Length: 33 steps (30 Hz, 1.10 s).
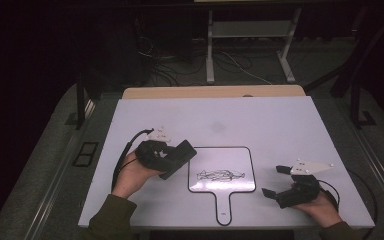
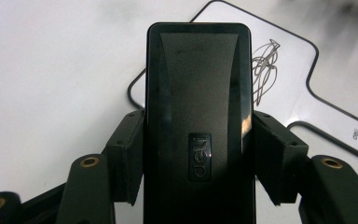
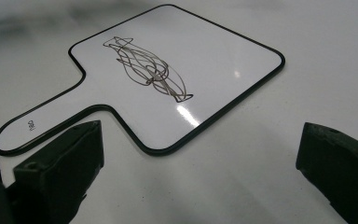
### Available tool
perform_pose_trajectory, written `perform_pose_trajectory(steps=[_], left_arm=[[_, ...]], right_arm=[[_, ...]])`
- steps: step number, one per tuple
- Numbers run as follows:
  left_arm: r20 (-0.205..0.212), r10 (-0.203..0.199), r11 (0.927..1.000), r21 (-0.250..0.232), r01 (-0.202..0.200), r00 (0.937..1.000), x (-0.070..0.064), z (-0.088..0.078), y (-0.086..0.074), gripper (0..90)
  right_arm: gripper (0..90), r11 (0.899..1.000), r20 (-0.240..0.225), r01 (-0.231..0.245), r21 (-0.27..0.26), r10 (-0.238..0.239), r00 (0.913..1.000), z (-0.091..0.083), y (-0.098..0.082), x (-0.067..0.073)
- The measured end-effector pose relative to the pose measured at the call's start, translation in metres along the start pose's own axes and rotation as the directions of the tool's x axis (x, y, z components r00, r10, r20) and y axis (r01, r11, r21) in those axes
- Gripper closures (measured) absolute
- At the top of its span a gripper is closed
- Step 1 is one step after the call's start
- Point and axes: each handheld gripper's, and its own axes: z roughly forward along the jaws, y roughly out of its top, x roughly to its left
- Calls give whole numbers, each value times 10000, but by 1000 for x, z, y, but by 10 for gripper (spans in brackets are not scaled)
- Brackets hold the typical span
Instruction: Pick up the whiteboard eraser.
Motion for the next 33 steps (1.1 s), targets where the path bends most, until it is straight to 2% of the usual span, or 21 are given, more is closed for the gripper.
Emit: perform_pose_trajectory(steps=[16,25,33], left_arm=[[491,333,9991,236,-345,9982,-12,35,30,394],[630,633,9954,679,-676,9960,-21,64,39,394],[709,903,9872,1250,-986,9934,-25,82,40,394]], right_arm=[[0,10000,-27,-44,23,44,10000,0,0,-1],[0,9999,-81,-125,47,125,9999,0,-1,0],[0,10000,-91,-25,0,25,10000,0,-1,0]])
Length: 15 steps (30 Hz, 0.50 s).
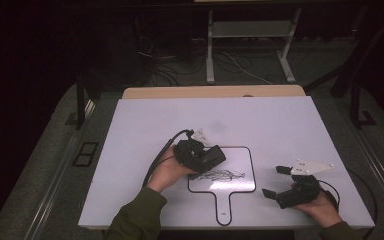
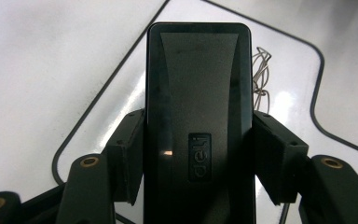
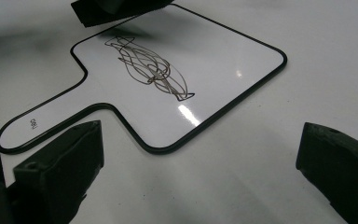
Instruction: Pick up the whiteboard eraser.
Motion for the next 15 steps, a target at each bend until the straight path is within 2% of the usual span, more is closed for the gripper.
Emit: perform_pose_trajectory(steps=[3,8,15], left_arm=[[18,-38,9999,105,38,10000,-1,5,-1,394],[-39,156,9983,564,-153,9999,-2,11,-2,394],[-146,83,9973,725,-72,9999,-2,19,-4,393]], right_arm=[[0,10000,-8,39,16,-39,10000,0,0,0],[0,10000,-3,37,23,-37,10000,0,0,0],[0,10000,2,52,41,-52,10000,0,0,1]])
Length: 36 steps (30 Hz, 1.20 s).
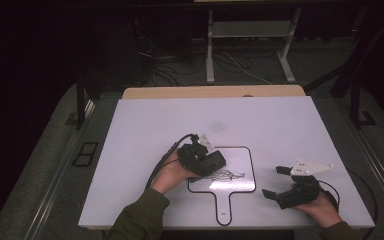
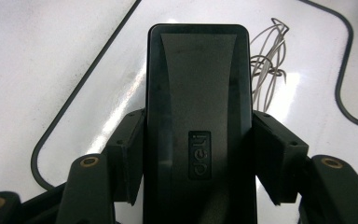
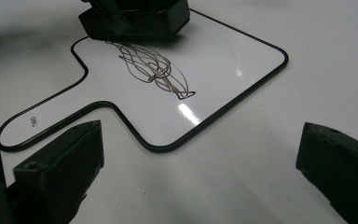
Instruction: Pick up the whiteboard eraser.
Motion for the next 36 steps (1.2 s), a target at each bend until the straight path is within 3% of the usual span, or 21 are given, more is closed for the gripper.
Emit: perform_pose_trajectory(steps=[11,23,27,36], left_arm=[[-81,290,9994,199,-288,9995,-5,7,2,393],[324,968,9950,233,-976,9948,-29,13,10,393],[308,891,9957,233,-898,9955,-27,13,9,393],[-155,663,9971,391,-657,9977,-14,6,2,393]], right_arm=[[0,10000,7,-5,-2,5,10000,0,0,0],[0,10000,9,-7,16,7,10000,0,0,0],[0,10000,19,-3,15,3,10000,-1,0,0],[0,10000,22,23,-3,-23,10000,-1,0,0]])
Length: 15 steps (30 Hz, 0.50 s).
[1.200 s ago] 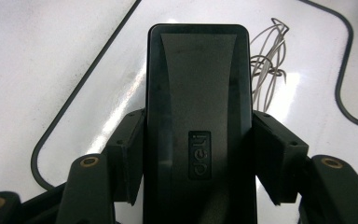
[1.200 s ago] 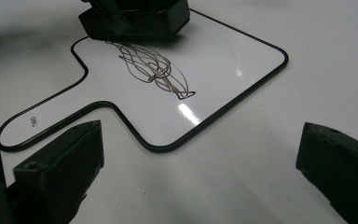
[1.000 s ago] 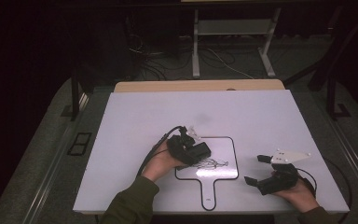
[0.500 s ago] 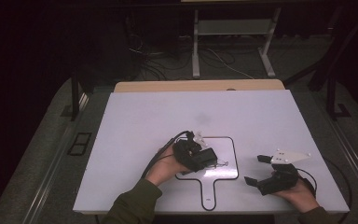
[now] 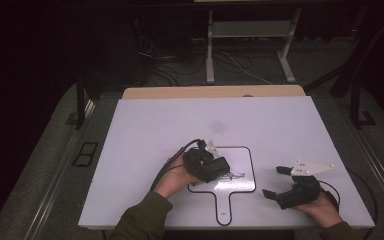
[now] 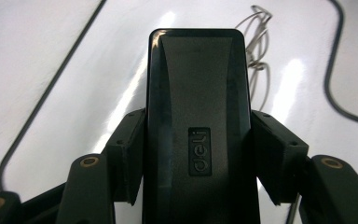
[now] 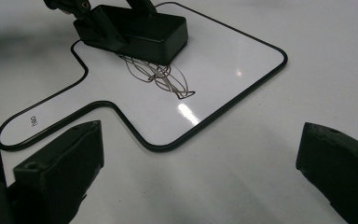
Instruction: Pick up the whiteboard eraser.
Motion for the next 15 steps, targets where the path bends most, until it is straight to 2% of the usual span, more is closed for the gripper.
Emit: perform_pose_trajectory(steps=[6,10,12,15], left_arm=[[-313,-333,9994,13,334,9990,10,-5,-8,393],[-642,-650,9979,-31,649,9958,18,-9,-15,393],[-653,-806,9967,-63,804,9946,22,-11,-18,393],[-622,-752,9972,-48,751,9952,22,-12,-19,393]], right_arm=[[0,10000,1,0,4,0,10000,0,0,0],[0,10000,-9,-3,2,3,10000,0,0,0],[0,10000,-20,-7,29,7,10000,0,0,0],[0,10000,-18,-7,31,7,10000,0,0,0]])
